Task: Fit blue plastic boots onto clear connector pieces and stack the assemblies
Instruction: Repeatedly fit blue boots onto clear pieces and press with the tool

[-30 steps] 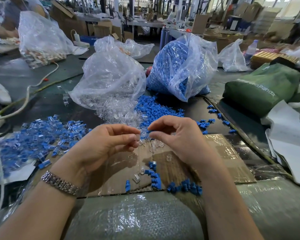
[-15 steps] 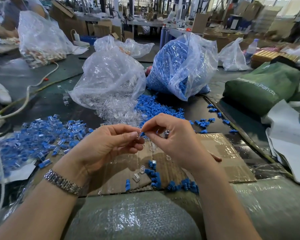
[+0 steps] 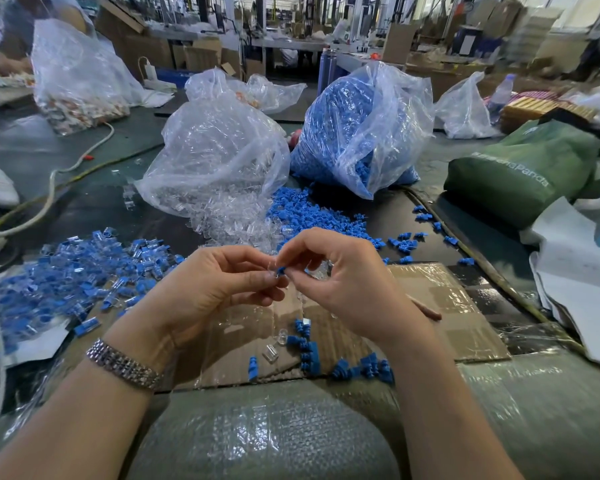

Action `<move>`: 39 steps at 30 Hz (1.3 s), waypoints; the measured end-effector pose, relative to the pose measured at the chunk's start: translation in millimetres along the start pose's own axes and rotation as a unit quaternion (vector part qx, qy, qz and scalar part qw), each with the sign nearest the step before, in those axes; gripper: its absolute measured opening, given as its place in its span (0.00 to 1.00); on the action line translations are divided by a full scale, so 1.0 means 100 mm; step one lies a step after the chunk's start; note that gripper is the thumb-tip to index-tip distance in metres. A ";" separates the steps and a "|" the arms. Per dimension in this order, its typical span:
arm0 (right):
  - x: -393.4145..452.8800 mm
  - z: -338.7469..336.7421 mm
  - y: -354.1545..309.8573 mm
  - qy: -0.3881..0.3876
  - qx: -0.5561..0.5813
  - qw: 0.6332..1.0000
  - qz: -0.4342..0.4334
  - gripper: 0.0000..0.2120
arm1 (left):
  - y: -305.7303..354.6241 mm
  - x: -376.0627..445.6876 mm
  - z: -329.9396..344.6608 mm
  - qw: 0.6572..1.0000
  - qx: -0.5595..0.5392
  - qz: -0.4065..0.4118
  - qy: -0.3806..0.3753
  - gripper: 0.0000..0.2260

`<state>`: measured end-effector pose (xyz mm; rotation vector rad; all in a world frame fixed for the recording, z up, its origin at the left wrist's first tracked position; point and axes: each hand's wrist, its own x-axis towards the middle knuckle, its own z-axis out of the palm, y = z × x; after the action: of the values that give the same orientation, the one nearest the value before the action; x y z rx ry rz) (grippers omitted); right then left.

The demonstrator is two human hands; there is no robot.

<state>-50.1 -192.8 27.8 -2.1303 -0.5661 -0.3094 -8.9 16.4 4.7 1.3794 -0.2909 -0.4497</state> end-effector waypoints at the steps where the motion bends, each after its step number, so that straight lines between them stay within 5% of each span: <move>1: 0.00 -0.03 0.01 0.003 0.012 1.000 0.014 0.10 | 0.00 0.00 0.00 1.000 -0.005 0.002 0.003 0.14; 5: 0.00 -0.19 0.18 0.075 -0.093 0.980 0.160 0.14 | 0.02 0.00 0.00 0.999 -0.035 0.015 0.018 0.13; 8: -0.03 -0.26 0.31 -0.009 -0.260 0.890 0.374 0.32 | 0.03 0.00 -0.01 0.998 -0.055 0.022 0.027 0.10; 10: -0.04 -0.26 0.35 -0.074 -0.311 0.848 0.423 0.32 | 0.03 0.01 -0.02 0.997 -0.061 0.026 0.033 0.10; 12: -0.04 -0.24 0.35 -0.093 -0.345 0.842 0.405 0.22 | 0.02 0.01 -0.03 0.997 -0.067 0.031 0.036 0.10; 18: -0.01 -0.23 0.33 -0.065 -0.286 0.875 0.384 0.12 | 0.05 0.00 -0.03 0.993 -0.100 0.033 0.060 0.09; 25: 0.08 -0.29 0.09 -0.080 -0.063 0.937 0.333 0.15 | 0.04 0.03 -0.07 0.985 -0.142 0.047 0.084 0.08; 29: 0.14 -0.23 -0.11 -0.156 0.128 0.924 0.326 0.11 | 0.03 0.06 -0.11 0.982 -0.150 0.065 0.099 0.08; 39: 0.18 -0.05 -0.28 -0.216 0.120 0.921 0.301 0.13 | 0.01 0.06 -0.10 0.987 -0.096 0.082 0.096 0.13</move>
<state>-48.5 -177.2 57.6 -2.0157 -0.1493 0.5593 1.2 22.8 3.6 1.1900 -0.1955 -0.1999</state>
